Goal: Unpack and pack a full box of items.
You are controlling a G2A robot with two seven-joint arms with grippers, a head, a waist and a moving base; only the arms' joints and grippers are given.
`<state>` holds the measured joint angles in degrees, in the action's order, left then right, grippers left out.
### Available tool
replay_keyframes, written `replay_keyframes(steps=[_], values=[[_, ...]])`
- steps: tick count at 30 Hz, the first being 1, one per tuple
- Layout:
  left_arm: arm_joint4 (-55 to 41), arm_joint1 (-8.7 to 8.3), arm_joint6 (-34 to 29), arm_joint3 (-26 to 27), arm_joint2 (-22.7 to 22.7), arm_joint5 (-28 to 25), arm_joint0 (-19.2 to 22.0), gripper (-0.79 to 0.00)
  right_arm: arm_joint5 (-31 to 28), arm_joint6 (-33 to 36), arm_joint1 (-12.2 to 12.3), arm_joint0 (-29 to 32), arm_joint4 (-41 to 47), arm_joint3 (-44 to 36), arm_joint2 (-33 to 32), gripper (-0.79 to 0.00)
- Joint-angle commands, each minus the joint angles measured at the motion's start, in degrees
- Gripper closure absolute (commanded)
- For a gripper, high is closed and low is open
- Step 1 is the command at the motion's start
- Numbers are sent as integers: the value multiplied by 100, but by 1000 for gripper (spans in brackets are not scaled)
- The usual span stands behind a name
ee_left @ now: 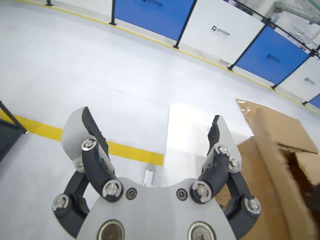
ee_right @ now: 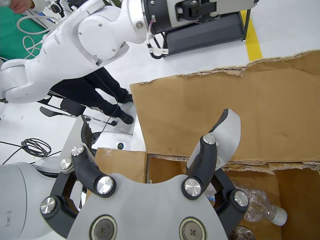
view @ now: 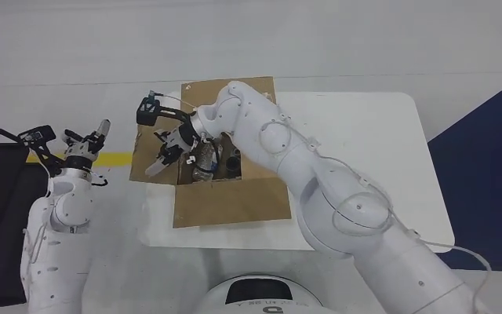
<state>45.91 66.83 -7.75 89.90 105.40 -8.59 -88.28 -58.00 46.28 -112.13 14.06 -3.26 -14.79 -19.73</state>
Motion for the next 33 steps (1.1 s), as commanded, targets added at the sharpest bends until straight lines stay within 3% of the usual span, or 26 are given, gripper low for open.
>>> replay_keyframes(steps=[1,2,3,5,8,20,28,33], values=[[10,0,7,-83,-2,9,23,-785,0,1,1,-1,-2,-3,0,-785],[10,0,7,-83,-2,9,23,-785,0,1,1,-1,-2,-3,0,-785],[-132,2,29,501,-17,-307,-100,-785,0,-117,22,-45,47,168,-47,-785],[-275,5,-87,1094,171,-425,-654,-785,0,-374,74,-123,11,251,-104,-785],[38,7,-162,1360,128,-439,-955,-785,0,-870,218,-205,-175,298,-158,-785],[1343,36,-48,1278,-776,-546,-993,-785,0,-4021,1194,154,-1684,365,-148,-785],[2901,103,-184,581,-1606,656,-355,-785,0,-6148,1961,846,-2533,169,-139,-785],[3554,134,-153,83,-1973,910,-106,-785,0,-6733,2271,1099,-2870,-19,-169,-785]])
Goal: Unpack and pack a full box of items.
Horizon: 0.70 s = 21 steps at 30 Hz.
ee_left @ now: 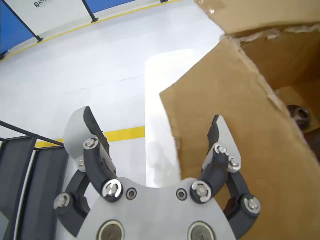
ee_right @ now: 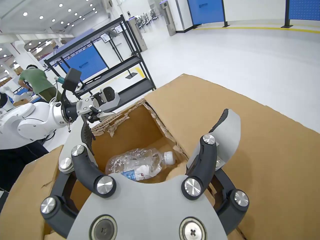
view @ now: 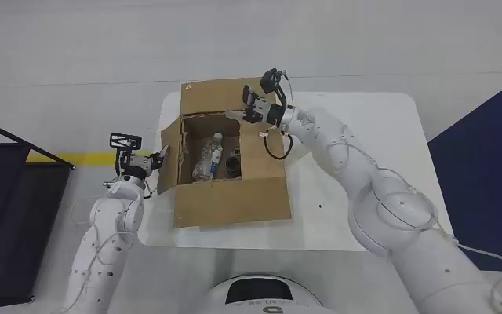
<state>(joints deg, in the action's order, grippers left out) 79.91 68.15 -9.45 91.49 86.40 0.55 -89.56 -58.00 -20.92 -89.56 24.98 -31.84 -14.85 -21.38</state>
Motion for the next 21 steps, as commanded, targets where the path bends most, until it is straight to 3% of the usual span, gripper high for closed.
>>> replay_keyframes(steps=[1,6,12,15,21], values=[[206,8,47,-126,-119,-6,34,-785,0,-14,15,6,-12,-13,-4,-785],[-156,44,272,30,-66,138,78,-785,0,-14,15,6,-12,-13,-4,-785],[-1205,53,157,1003,449,113,-59,-785,52,-18,21,33,3,-45,-22,-785],[-1462,44,-173,1482,578,-22,-187,-785,0,-367,148,134,49,48,-176,-785],[-804,54,-722,1664,-17,-194,-171,-785,0,-1383,563,523,-49,201,-397,-785]])
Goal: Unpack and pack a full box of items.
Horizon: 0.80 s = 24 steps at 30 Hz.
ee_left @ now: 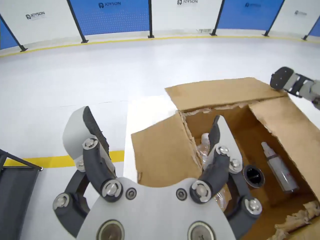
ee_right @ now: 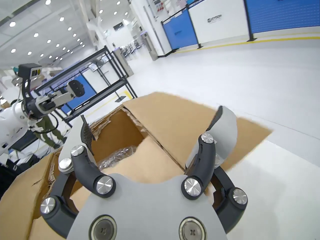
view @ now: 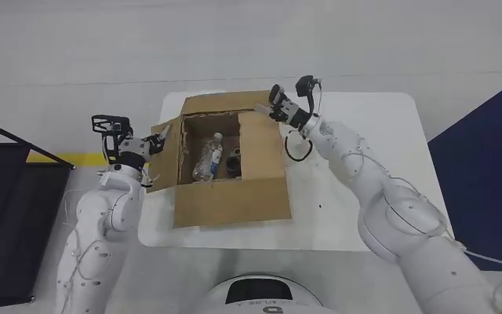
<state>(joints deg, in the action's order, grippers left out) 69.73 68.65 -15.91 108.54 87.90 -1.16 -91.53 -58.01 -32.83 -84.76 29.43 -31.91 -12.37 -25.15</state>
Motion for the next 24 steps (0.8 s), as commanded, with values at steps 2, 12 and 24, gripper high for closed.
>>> replay_keyframes(steps=[2,12,24], values=[[550,20,-169,-161,-482,-18,95,-785,1,-456,255,233,-111,-60,-69,-785],[1136,174,-639,-409,-1773,213,495,-785,1,68,893,879,242,-1094,-379,-785],[1337,369,-570,-352,-2417,1000,1038,-785,1,1515,1547,1416,1229,-2531,-860,-785]])
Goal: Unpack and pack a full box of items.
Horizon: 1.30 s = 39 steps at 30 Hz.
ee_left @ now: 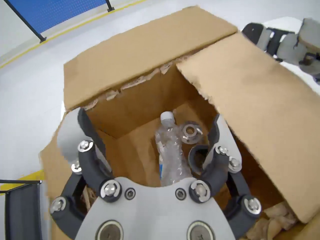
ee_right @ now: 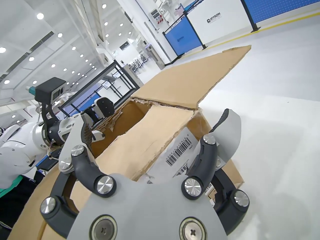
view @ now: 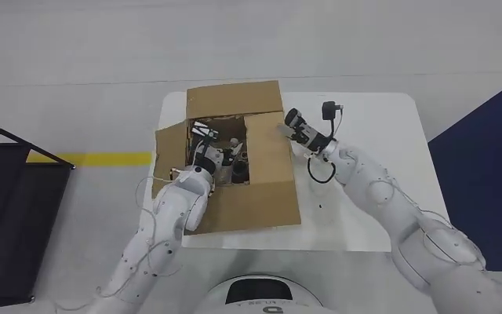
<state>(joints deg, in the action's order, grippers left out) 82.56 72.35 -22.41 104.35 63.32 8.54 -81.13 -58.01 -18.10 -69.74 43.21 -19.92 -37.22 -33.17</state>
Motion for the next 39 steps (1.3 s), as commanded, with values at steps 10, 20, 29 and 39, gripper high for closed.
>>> replay_keyframes(steps=[10,20,29,39], values=[[1025,5,-367,-329,104,206,160,-785,1,104,453,544,227,-513,-704,-785],[1400,230,-768,-988,-706,494,612,-785,1,1437,560,612,1185,-605,-929,-785],[1033,524,-951,-1509,-1338,806,975,-785,1,1872,654,741,1517,-604,-1253,-785],[-1419,849,-110,-842,-1228,1179,1132,-785,1,2196,857,1101,1868,-996,-1787,-785]])
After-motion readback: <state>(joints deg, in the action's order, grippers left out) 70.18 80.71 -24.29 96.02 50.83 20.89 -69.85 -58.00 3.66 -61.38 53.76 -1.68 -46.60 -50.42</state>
